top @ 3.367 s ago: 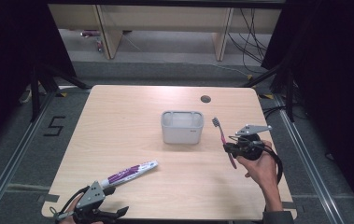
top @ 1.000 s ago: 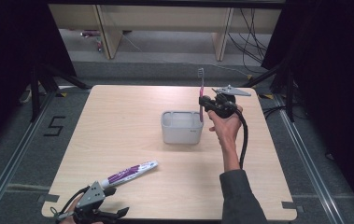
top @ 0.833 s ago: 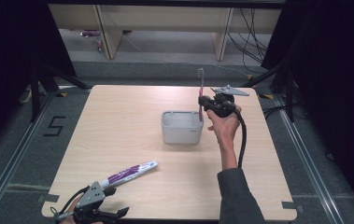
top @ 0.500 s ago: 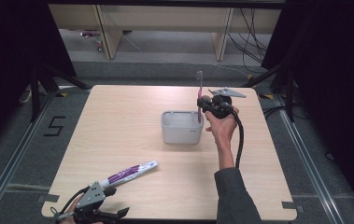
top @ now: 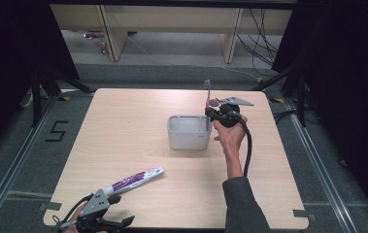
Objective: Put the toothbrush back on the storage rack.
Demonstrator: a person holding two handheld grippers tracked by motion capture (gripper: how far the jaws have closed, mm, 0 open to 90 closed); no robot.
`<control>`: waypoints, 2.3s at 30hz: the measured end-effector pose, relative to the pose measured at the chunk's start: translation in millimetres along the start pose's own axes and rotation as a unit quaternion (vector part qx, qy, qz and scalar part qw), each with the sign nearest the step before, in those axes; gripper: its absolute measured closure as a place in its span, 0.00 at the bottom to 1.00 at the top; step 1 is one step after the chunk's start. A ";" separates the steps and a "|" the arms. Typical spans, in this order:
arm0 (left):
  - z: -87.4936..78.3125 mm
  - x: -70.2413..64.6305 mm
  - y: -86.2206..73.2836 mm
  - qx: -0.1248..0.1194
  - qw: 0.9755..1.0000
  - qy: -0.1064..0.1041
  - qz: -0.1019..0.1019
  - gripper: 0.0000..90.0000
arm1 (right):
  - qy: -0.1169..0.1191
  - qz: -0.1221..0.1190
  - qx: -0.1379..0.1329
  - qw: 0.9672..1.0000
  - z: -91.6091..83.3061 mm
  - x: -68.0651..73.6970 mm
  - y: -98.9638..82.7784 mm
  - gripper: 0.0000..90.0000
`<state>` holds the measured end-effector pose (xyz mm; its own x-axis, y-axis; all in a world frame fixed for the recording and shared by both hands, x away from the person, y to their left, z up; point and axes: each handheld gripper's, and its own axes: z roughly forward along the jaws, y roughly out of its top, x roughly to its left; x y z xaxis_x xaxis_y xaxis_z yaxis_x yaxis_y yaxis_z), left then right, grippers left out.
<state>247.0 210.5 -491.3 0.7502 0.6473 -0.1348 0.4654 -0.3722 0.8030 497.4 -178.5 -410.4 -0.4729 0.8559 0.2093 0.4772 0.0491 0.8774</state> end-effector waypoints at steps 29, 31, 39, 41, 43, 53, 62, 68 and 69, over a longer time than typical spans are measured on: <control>-0.9 -0.2 0.8 0.004 1.000 -0.003 0.001 0.20 | -0.009 -0.040 0.017 0.999 10.0 8.0 -16.4 0.92; -2.1 1.9 0.9 0.013 1.000 0.000 0.013 0.20 | -0.012 -0.037 0.021 0.999 9.1 8.0 -17.4 0.92; -1.4 0.4 0.7 0.007 1.000 0.002 0.004 0.20 | -0.007 -0.035 0.020 0.999 9.1 4.9 -22.5 0.91; -0.5 0.3 0.4 0.003 1.000 0.002 0.003 0.20 | -0.008 -0.027 0.023 0.999 8.5 5.2 -23.7 0.90; -1.9 1.3 0.8 0.011 1.000 0.005 0.011 0.20 | -0.007 -0.029 0.022 0.999 8.6 5.0 -23.7 0.90; -1.4 0.2 0.8 0.002 1.000 -0.001 0.000 0.20 | -0.006 -0.028 0.012 1.000 -1.6 4.3 -20.2 0.75; -1.6 0.7 1.0 0.008 1.000 0.001 0.002 0.20 | -0.003 -0.026 -0.002 1.000 -26.7 -0.1 -19.1 0.68; -1.2 0.6 1.0 0.006 1.000 0.004 0.000 0.20 | 0.001 -0.037 0.001 0.999 -47.9 -1.9 -23.6 0.63; -1.0 0.9 0.8 0.004 1.000 0.003 0.000 0.20 | 0.003 -0.036 0.004 0.999 -51.9 -1.6 -25.0 0.63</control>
<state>247.6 211.5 -490.2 0.7478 0.6509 -0.1309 0.4686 -0.3777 0.7986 447.8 -207.8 -410.2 -0.5101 0.8472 0.1485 0.4477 0.1141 0.8869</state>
